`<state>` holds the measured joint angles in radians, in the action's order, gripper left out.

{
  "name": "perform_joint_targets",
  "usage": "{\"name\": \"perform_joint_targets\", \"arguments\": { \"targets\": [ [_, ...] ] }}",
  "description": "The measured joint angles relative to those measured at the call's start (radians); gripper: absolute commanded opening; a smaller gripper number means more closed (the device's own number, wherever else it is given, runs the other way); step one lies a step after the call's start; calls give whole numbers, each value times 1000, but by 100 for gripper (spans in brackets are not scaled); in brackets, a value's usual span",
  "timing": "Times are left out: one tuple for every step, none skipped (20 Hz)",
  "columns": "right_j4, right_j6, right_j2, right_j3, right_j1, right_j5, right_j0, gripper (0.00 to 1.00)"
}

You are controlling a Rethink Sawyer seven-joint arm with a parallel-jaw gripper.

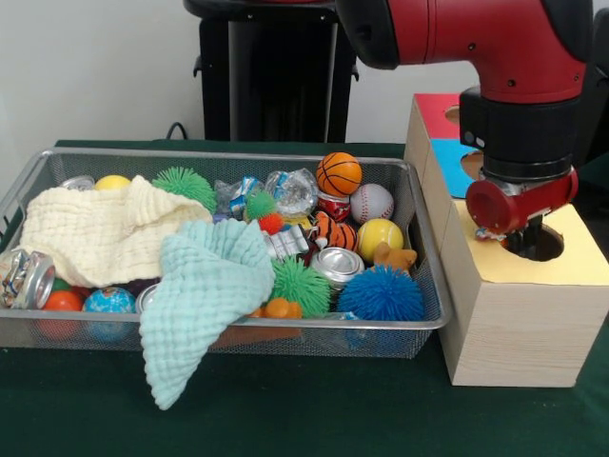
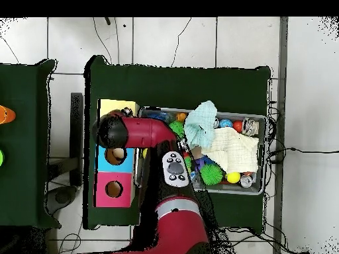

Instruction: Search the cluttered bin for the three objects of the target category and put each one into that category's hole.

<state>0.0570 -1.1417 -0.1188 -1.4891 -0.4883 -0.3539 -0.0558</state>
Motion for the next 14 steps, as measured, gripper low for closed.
{"name": "perform_joint_targets", "arguments": {
  "targets": [
    [0, 0, 0, -8, -11, -14, 0, 0],
    [0, 0, 0, -11, -16, -19, 0, 0],
    [1, 0, 0, -15, -21, -24, 0, 0],
    [2, 0, 0, -19, -27, -29, 0, 0],
    [5, 0, -1, -27, -37, -34, -1, 0],
    [8, 0, -1, -35, -46, -39, -1, 0],
    [10, 0, -1, -37, -50, -40, -2, 0],
    [12, 0, -1, -40, -57, -41, -2, 0],
    [13, 0, -1, -41, -60, -42, -2, 0],
    [14, 0, -1, -41, -64, -42, -2, 0],
    [14, 0, -2, -41, -73, -42, -3, 0],
    [14, 0, -2, -41, -76, -42, -4, 0],
    [14, 0, -2, -41, -80, -42, -5, 0],
    [14, 0, -2, -41, -82, -42, -6, 0]
  ]
}}
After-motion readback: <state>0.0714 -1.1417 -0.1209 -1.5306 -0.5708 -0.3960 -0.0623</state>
